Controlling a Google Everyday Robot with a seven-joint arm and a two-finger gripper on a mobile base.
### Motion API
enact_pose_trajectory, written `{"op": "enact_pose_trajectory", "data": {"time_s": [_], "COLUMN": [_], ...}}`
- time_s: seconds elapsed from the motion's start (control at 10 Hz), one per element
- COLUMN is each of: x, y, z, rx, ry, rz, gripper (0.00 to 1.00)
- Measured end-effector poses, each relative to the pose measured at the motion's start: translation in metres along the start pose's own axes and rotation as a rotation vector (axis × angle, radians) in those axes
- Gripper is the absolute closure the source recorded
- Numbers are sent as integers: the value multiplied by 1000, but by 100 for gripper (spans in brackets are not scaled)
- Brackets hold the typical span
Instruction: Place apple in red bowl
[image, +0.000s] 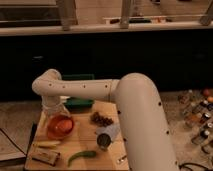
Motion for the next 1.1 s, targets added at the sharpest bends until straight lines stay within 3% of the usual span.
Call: {"op": "enact_pose_trajectory", "data": {"time_s": [1.1], "x": [7], "y": [6], "z": [-26], "rx": [-28], "ry": [45], "rz": [-33], "gripper": [20]}}
